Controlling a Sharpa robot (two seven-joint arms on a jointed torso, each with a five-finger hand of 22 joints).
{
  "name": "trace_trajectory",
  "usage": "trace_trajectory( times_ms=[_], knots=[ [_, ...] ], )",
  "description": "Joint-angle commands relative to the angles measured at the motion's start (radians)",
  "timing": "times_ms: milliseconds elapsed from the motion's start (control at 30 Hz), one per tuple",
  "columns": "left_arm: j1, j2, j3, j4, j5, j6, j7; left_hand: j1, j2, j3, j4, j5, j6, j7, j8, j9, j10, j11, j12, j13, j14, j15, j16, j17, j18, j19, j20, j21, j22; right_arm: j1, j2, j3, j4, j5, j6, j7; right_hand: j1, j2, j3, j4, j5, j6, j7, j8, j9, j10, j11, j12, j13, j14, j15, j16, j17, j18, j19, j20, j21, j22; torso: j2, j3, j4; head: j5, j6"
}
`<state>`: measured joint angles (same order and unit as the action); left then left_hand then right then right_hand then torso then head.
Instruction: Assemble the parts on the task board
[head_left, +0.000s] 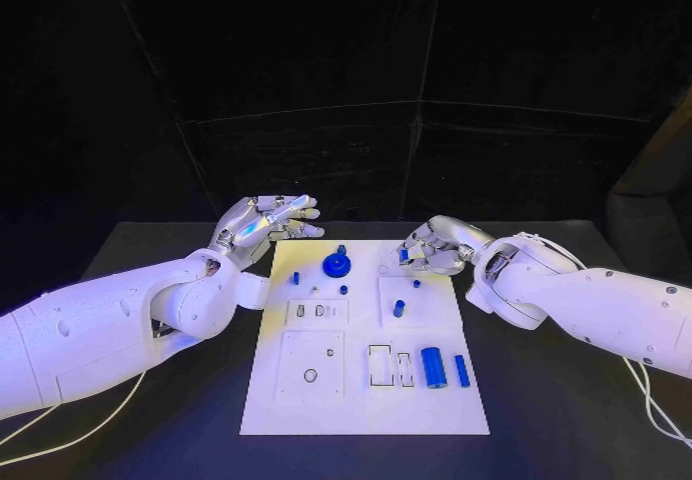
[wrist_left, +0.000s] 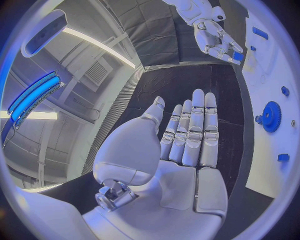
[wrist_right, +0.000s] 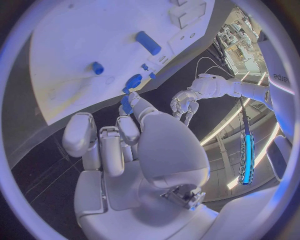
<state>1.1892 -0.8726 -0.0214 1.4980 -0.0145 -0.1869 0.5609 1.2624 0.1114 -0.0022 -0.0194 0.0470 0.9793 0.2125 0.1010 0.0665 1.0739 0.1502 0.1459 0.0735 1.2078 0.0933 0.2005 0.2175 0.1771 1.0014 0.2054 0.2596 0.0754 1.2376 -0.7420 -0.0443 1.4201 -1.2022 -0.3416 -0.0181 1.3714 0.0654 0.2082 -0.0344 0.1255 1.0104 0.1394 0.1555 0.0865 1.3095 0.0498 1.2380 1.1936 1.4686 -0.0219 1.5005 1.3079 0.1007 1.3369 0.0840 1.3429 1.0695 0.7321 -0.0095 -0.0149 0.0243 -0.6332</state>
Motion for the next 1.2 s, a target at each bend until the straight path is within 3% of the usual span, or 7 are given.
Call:
trace_trajectory(
  times_ms=[33, 100, 167, 433, 633, 967, 1200],
  knots=[
    [0.002, 0.000, 0.000, -0.003, -0.001, 0.010, 0.006, -0.001, 0.012, 0.004, -0.004, 0.007, 0.003, 0.005, -0.007, 0.000, -0.002, 0.004, -0.005, -0.001, -0.003, 0.004, -0.007, 0.001, 0.007, 0.002, 0.005, -0.005, -0.001, 0.006, 0.021, 0.000, 0.027, -0.031, -0.032, -0.087, -0.006, -0.001, 0.005, 0.000, -0.004, -0.003, -0.002, 0.005, 0.001, -0.006, 0.000, -0.006, -0.001, 0.073, -0.004, -0.005, 0.133, -0.005, 0.000, -0.003, 0.001, -0.002, -0.001, -0.0026, 0.0001, 0.009, -0.002],
    [0.003, 0.001, 0.000, -0.005, -0.001, 0.009, 0.006, -0.001, 0.012, 0.004, -0.004, 0.007, 0.003, 0.005, -0.007, 0.000, -0.002, 0.004, -0.005, -0.001, -0.003, 0.004, -0.007, 0.001, 0.007, 0.002, 0.005, -0.005, -0.001, 0.009, 0.047, 0.000, 0.038, -0.054, -0.033, -0.103, -0.007, -0.001, 0.005, 0.000, -0.004, -0.003, -0.002, 0.005, 0.001, -0.006, 0.000, -0.006, -0.001, 0.073, -0.004, -0.005, 0.132, -0.005, 0.000, -0.003, 0.001, -0.002, 0.000, -0.0028, 0.0002, 0.015, -0.003],
    [0.003, 0.002, 0.000, -0.007, -0.001, 0.009, 0.007, -0.001, 0.012, 0.004, -0.004, 0.007, 0.003, 0.005, -0.007, 0.000, -0.002, 0.004, -0.005, -0.001, -0.003, 0.004, -0.007, 0.001, 0.007, 0.002, 0.005, -0.005, -0.001, 0.010, 0.076, 0.000, 0.039, -0.071, -0.031, -0.115, -0.007, -0.001, 0.005, 0.000, -0.004, -0.003, -0.002, 0.005, 0.001, -0.006, 0.000, -0.006, -0.001, 0.073, -0.004, -0.005, 0.132, -0.005, 0.000, -0.003, 0.001, -0.002, 0.001, -0.0004, 0.0004, 0.018, -0.005],
    [0.004, 0.006, 0.000, -0.018, -0.001, 0.006, 0.011, -0.001, 0.012, 0.005, -0.005, 0.007, 0.004, 0.004, -0.006, 0.000, -0.001, 0.004, -0.005, -0.001, -0.003, 0.004, -0.007, 0.001, 0.007, 0.002, 0.005, -0.006, -0.001, 0.008, 0.183, -0.002, 0.009, -0.134, 0.002, -0.150, -0.010, -0.009, 0.010, -0.004, -0.002, -0.003, -0.002, 0.006, 0.001, -0.007, 0.000, -0.007, -0.001, 0.073, -0.003, -0.005, 0.133, -0.005, 0.000, -0.002, 0.001, -0.003, 0.002, 0.0004, 0.0038, 0.029, -0.012],
    [0.005, 0.010, 0.000, -0.027, -0.001, 0.003, 0.014, 0.000, 0.012, 0.005, -0.005, 0.007, 0.004, 0.004, -0.006, 0.000, 0.000, 0.004, -0.005, -0.001, -0.003, 0.004, -0.008, 0.002, 0.007, 0.002, 0.005, -0.006, -0.001, -0.016, 0.244, -0.006, -0.015, -0.178, 0.037, -0.167, -0.012, -0.011, 0.012, -0.004, -0.002, -0.004, -0.001, 0.005, 0.000, -0.008, 0.000, -0.008, -0.003, 0.073, -0.003, -0.005, 0.133, -0.005, 0.001, -0.002, 0.001, -0.002, 0.003, 0.0015, 0.0029, 0.032, -0.016],
    [0.005, 0.014, 0.000, -0.034, -0.001, 0.003, 0.013, 0.000, 0.012, 0.005, -0.006, 0.007, 0.005, 0.004, -0.006, 0.000, 0.000, 0.004, -0.005, -0.001, -0.003, 0.004, -0.008, 0.002, 0.007, 0.002, 0.005, -0.006, -0.001, -0.044, 0.287, -0.007, -0.038, -0.238, 0.062, -0.203, -0.018, -0.018, 0.015, -0.006, 0.000, -0.006, 0.000, 0.005, -0.001, -0.010, 0.001, -0.011, -0.005, 0.073, -0.002, -0.007, 0.130, -0.005, 0.000, -0.001, 0.000, -0.004, 0.001, 0.0014, -0.0011, 0.038, -0.026],
    [0.005, 0.016, 0.000, -0.038, -0.001, 0.004, 0.013, 0.000, 0.012, 0.006, -0.006, 0.007, 0.005, 0.004, -0.006, 0.000, 0.000, 0.004, -0.006, -0.001, -0.003, 0.004, -0.008, 0.002, 0.007, 0.002, 0.005, -0.006, -0.002, -0.055, 0.296, -0.009, -0.044, -0.256, 0.079, -0.216, -0.020, -0.022, 0.017, -0.007, 0.001, -0.006, 0.000, 0.005, -0.001, -0.011, 0.002, -0.011, -0.005, 0.073, -0.002, -0.007, 0.129, -0.005, 0.000, -0.001, 0.000, -0.004, 0.000, 0.0017, 0.0004, 0.037, -0.031]
  ],
)
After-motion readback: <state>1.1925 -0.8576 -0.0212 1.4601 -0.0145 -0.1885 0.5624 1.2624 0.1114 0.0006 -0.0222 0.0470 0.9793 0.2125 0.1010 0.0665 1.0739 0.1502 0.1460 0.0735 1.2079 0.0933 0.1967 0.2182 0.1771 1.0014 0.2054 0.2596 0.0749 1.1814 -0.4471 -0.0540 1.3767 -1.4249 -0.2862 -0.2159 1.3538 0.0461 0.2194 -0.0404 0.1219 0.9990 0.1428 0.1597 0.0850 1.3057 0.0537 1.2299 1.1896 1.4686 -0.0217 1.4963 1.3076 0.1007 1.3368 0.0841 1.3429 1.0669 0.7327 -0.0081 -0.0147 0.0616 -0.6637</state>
